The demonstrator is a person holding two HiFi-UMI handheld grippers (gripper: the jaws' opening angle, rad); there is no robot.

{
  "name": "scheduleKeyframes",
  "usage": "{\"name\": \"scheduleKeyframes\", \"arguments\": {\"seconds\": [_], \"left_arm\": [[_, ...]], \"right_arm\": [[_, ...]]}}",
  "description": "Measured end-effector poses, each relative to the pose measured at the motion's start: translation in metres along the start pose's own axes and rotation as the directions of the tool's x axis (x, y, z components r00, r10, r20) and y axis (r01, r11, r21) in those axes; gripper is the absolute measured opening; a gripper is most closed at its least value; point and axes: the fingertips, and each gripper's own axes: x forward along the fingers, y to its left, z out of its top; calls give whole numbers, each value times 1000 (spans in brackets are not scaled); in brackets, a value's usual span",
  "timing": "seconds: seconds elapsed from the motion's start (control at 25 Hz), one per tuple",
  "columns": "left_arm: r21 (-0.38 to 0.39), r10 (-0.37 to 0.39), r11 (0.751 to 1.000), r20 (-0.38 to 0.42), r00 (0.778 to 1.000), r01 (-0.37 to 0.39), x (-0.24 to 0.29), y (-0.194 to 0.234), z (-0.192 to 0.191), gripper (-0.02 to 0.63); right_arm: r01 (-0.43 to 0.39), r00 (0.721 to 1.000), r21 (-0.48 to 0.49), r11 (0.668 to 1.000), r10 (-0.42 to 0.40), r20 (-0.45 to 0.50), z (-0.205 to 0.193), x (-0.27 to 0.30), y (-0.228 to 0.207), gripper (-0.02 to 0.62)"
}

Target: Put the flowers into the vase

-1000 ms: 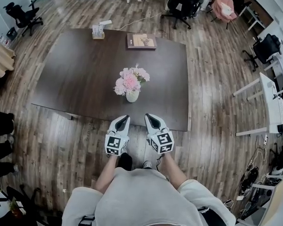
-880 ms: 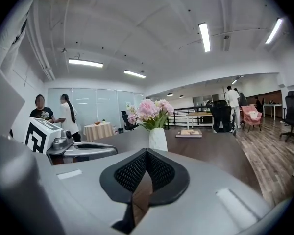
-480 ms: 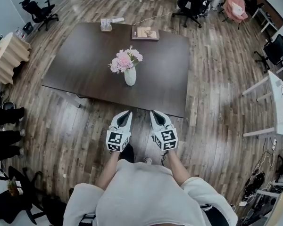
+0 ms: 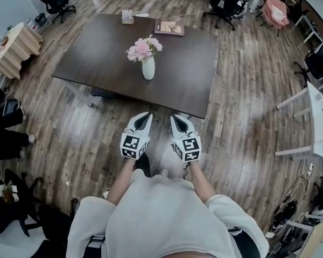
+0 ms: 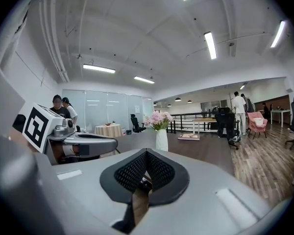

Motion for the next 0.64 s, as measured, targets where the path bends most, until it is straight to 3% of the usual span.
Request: {"name": "scheduleKeyframes", "arguments": {"seconds": [0.64], "left_arm": [[11,38,999,0,999,-38,-42,-11,-7,9]], "right_arm": [[-37,999,-30,999,37,-15,-13,-28,33,-5]]}}
